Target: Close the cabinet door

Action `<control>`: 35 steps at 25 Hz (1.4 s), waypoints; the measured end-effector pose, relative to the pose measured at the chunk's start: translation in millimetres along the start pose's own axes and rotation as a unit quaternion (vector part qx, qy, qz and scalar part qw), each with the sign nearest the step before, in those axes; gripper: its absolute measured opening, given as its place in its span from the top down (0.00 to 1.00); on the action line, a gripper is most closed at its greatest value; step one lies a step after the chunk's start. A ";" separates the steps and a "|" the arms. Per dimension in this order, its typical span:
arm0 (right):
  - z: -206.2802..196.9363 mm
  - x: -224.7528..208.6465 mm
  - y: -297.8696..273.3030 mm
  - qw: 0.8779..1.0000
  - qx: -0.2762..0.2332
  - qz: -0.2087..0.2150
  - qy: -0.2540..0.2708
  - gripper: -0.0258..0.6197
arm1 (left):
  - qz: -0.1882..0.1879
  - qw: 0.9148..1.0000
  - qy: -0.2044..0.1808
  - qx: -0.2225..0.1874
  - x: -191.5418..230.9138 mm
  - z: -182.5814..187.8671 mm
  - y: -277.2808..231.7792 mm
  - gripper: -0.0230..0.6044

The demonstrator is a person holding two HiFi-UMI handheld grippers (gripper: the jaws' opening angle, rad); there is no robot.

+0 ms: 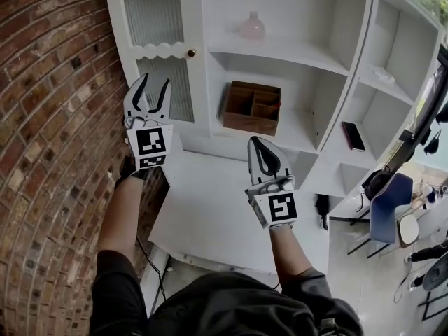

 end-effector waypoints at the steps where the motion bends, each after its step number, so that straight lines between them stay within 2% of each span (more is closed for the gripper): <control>1: 3.0 5.7 -2.6 1.000 -0.004 0.005 0.000 0.96 | 0.007 1.000 0.004 0.003 8.8 -1.3 7.7 0.66; 11: 32.6 54.3 -19.8 0.998 -0.034 0.046 0.002 0.96 | 0.054 0.998 0.029 0.017 70.4 -8.1 86.0 0.77; 20: 50.3 82.1 -25.1 0.997 -0.050 0.058 0.005 0.96 | 0.072 0.996 0.049 0.018 97.1 -5.4 131.6 0.96; 35: 66.0 103.0 -23.6 0.996 -0.063 0.067 0.019 0.96 | 0.070 0.995 0.069 0.020 103.5 -7.2 153.4 0.96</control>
Point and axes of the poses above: the fingertips, and each gripper's own axes: y backward along the fingers, x to its left, z out of its top, the point moved 4 cm from there along y, backward along the fingers, and after that the axes turned 1 degree about -y, right-handed, at the moved point
